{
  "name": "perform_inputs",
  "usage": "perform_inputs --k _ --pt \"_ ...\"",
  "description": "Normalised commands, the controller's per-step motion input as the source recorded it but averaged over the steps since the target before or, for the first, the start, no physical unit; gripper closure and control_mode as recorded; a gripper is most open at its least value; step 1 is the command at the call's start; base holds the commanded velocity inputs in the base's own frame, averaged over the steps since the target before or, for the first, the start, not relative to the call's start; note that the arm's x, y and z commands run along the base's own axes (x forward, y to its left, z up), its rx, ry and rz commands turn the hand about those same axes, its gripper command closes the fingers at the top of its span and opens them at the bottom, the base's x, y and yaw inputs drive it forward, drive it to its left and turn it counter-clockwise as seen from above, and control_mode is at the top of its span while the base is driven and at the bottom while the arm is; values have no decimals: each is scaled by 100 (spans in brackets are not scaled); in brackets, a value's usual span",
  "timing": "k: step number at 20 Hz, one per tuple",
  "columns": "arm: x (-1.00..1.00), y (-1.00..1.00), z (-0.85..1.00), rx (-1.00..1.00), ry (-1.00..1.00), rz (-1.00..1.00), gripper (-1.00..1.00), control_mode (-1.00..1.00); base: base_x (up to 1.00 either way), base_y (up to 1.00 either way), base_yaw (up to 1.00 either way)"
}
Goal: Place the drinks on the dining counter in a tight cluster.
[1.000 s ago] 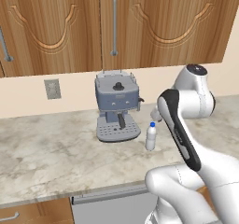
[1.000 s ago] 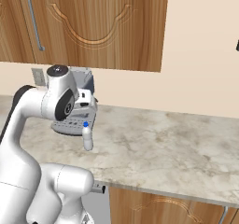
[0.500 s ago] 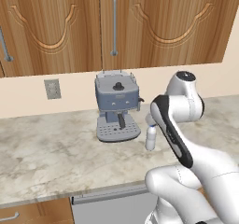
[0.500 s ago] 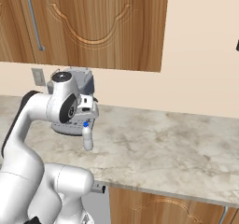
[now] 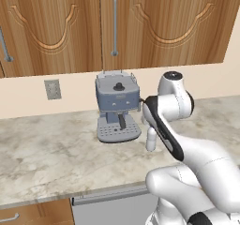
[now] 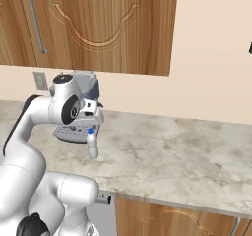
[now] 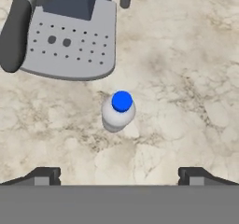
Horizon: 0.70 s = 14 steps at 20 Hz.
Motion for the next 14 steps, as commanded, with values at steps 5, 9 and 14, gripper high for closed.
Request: perform_inputs --k 5,9,14 --pt "3 -4 -2 0 0 1 -100 -100 0 0 0" --pt "35 0 -17 0 0 0 -100 -100 0 0 0" --pt "35 0 -8 1 0 0 -100 -100 0 0 0"
